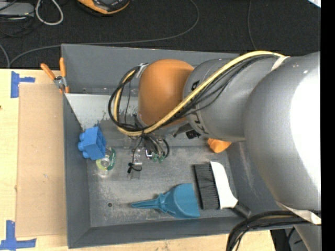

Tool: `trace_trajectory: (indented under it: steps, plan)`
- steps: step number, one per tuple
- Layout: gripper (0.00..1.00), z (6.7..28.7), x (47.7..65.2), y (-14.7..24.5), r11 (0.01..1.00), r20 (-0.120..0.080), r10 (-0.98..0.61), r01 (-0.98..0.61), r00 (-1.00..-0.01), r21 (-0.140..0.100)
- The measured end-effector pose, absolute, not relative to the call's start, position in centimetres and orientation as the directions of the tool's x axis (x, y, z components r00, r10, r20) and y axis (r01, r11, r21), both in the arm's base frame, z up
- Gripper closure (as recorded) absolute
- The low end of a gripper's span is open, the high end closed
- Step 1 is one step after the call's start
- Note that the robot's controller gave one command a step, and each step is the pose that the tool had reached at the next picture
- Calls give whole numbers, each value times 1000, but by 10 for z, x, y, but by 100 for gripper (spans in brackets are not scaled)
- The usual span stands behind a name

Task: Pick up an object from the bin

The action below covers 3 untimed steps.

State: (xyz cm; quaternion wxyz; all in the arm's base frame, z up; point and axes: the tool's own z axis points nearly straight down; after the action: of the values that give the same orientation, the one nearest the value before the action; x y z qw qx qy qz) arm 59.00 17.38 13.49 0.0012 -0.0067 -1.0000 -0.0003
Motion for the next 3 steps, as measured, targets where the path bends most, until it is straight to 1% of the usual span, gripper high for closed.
trace_trajectory:
  steps: [1, 2, 3]
  plan:
    - [0, 135, 590, 174, 1000, 2, 14, 14, -1000, 1]
    - [0, 110, 534, 208, 997, 10, -80, -80, -997, 1]
    - [0, 89, 529, 191, 1000, 2, 13, 13, -1000, -1]
